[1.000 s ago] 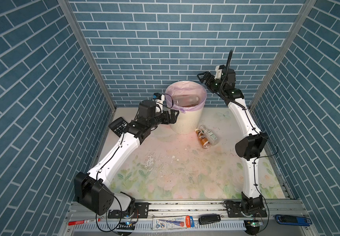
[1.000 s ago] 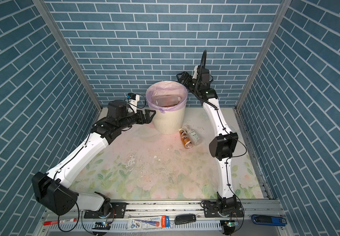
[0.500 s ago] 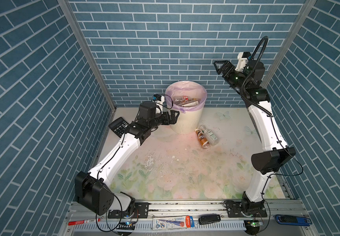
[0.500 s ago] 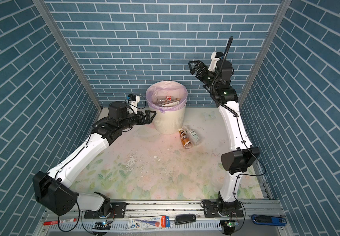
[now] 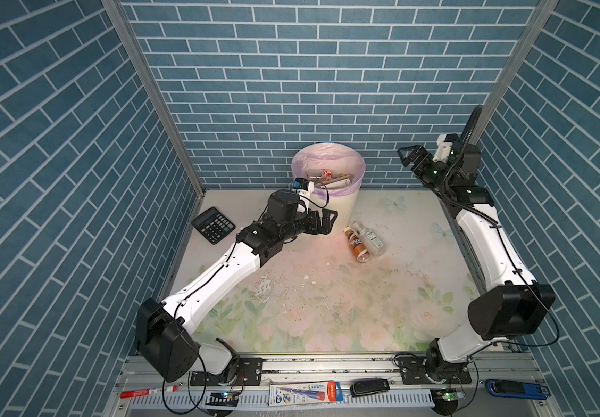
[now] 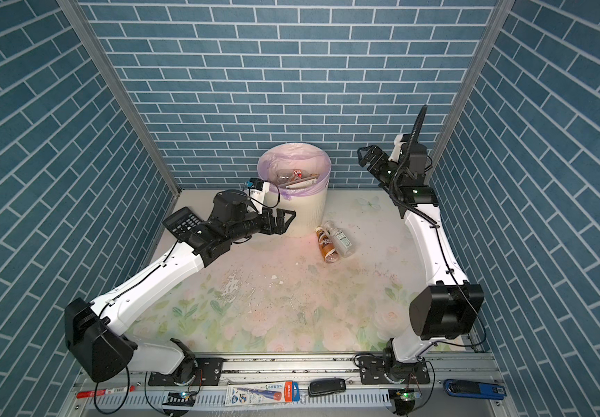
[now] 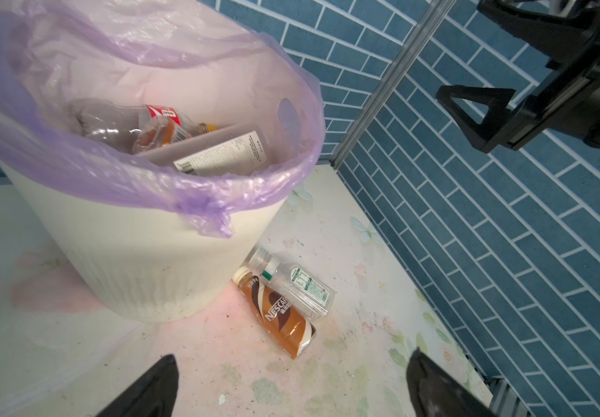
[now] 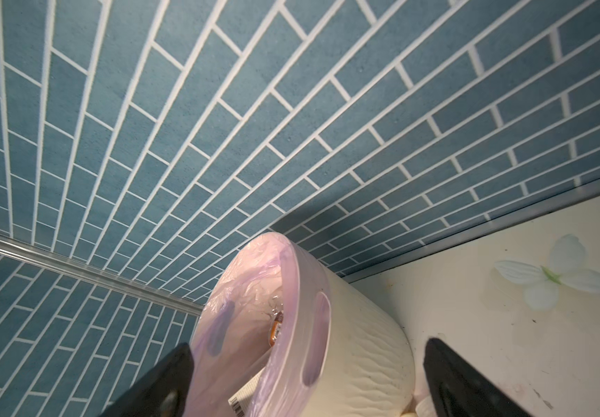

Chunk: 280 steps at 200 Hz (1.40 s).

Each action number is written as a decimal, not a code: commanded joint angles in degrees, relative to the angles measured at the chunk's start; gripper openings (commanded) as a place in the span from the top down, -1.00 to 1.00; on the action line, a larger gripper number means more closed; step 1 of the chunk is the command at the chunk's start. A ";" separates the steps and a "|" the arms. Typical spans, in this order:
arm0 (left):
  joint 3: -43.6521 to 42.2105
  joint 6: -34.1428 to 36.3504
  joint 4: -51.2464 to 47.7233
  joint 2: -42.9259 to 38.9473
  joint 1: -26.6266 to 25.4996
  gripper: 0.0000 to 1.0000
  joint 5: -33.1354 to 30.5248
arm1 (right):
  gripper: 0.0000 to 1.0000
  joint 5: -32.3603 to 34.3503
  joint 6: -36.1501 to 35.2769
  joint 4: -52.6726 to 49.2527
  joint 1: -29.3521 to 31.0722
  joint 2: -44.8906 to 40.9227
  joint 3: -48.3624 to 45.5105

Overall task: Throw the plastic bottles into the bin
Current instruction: 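Lower both grippers toward the brown Nescafe bottle beside the bin, then lower the left gripper onto the brown Nescafe bottle and close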

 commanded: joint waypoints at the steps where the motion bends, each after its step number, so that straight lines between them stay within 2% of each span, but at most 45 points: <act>1: -2.50 -4.46 0.98 2.50 -2.22 -0.99 -5.14 | -0.98 0.16 -2.87 1.68 -0.78 -4.84 -6.98; 47: -5.41 -11.30 3.26 8.02 -6.60 -0.99 -8.93 | -0.99 0.26 -3.63 2.64 -1.05 -9.16 -21.68; 110: -0.42 -19.89 0.35 19.31 -10.20 -0.99 -12.86 | -0.99 -1.58 -2.19 6.60 -1.02 -10.49 -36.68; 136: 2.83 -23.60 -1.06 24.25 -11.92 -0.99 -15.63 | -0.99 -1.75 -2.64 6.60 -1.06 -11.20 -39.24; 174: 7.84 -27.89 0.12 31.21 -13.00 -0.99 -15.42 | -0.98 -2.25 -2.99 6.42 -1.06 -12.08 -40.50; 224: 18.09 -27.33 -4.71 40.60 -13.78 -0.98 -15.32 | -0.98 -2.38 -3.34 6.15 -1.11 -12.44 -40.81; 280: 20.96 -24.42 -8.23 45.17 -13.96 -0.88 -15.69 | -0.98 -2.68 -3.17 6.66 -1.84 -12.09 -40.52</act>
